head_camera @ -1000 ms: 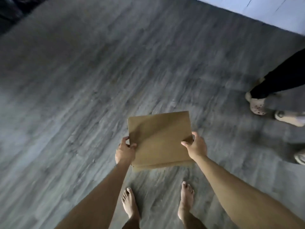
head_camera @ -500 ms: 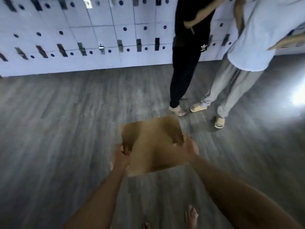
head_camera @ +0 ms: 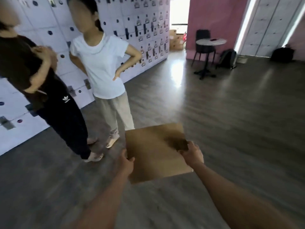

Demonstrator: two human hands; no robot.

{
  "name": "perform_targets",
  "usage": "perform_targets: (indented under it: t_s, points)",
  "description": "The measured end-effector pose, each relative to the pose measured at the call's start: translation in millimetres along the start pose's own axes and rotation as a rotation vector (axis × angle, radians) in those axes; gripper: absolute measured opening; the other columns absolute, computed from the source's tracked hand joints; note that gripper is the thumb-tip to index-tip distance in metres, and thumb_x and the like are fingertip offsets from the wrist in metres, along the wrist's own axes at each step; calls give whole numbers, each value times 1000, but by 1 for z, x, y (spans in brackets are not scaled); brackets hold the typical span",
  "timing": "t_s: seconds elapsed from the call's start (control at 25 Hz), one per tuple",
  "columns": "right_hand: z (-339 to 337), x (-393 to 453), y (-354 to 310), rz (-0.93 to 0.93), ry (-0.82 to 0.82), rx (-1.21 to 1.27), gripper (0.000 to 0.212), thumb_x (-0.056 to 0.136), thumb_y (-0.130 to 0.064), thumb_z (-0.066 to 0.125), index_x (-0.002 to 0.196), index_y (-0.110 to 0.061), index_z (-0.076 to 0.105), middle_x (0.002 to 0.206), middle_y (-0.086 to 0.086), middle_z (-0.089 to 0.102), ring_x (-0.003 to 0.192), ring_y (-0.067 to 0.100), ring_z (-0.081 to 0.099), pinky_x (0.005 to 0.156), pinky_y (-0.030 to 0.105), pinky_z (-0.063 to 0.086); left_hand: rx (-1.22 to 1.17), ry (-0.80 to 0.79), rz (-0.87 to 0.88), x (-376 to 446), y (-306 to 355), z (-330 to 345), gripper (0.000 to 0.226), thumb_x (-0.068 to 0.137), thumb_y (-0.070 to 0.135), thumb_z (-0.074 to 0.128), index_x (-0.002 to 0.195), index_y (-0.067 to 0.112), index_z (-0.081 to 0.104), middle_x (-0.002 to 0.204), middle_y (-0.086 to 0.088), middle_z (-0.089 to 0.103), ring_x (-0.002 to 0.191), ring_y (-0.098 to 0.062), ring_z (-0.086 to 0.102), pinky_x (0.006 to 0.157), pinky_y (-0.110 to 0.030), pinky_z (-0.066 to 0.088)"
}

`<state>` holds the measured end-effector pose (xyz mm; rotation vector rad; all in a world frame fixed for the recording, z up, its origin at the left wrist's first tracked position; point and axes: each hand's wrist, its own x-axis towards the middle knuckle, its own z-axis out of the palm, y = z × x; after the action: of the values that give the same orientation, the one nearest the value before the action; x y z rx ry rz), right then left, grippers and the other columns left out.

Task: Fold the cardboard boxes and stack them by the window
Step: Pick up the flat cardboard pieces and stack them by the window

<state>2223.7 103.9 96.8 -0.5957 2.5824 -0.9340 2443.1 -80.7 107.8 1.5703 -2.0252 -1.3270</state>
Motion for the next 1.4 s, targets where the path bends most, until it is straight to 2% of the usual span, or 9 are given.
perform_targets:
  t_s: [0.12,0.24,0.44,0.68,0.84,0.96,1.16,1.4]
  points:
    - [-91,51,83,117,118,3,56,87,-38,73,134,-21,49,122,12,57,110,33,59,86,37,48,119,-76,152,14,91,111,50,93,19,69,139,14,51,132,-12,61,119,-31,59,95,-33,46]
    - [-156,91,139,198,194,26,54,87,-36,73,132,-18,50,120,13,58,109,34,59,86,38,49,244,-140,251,29,162,193,53,92,29,69,141,22,50,131,-10,64,119,-32,59,93,-36,46]
    - [-209,181,183,262,232,25,54,89,-37,71,135,-20,48,119,10,57,107,32,58,83,37,49,293,-188,310,75,244,280,54,93,32,68,143,24,48,131,-8,64,119,-31,60,91,-36,46]
    - [-215,338,163,240,254,37,53,89,-39,70,134,-20,49,119,11,57,107,34,58,83,38,48,277,-185,276,199,319,331,56,95,33,66,145,25,44,128,-8,64,117,-31,60,93,-38,49]
    - [-232,460,133,260,261,44,54,90,-39,68,136,-20,47,123,11,56,110,33,57,86,39,48,293,-173,279,301,397,363,56,94,35,66,145,27,44,131,-7,63,119,-30,59,90,-36,47]
    - [-256,552,122,265,285,43,53,90,-39,69,134,-19,49,121,11,57,109,33,58,80,36,46,303,-193,311,374,461,396,56,94,34,67,144,25,45,131,-7,62,120,-30,58,95,-37,49]
    - [-286,684,126,306,292,43,50,91,-39,68,134,-21,49,121,11,57,107,33,58,77,35,43,337,-218,339,476,548,467,56,94,33,67,144,25,44,129,-6,63,117,-28,60,93,-38,51]
    - [-327,885,115,255,258,61,54,93,-40,64,141,-24,46,127,11,58,113,32,58,90,39,49,314,-195,311,607,656,537,54,94,36,66,142,25,45,123,-5,65,111,-27,62,85,-36,49]
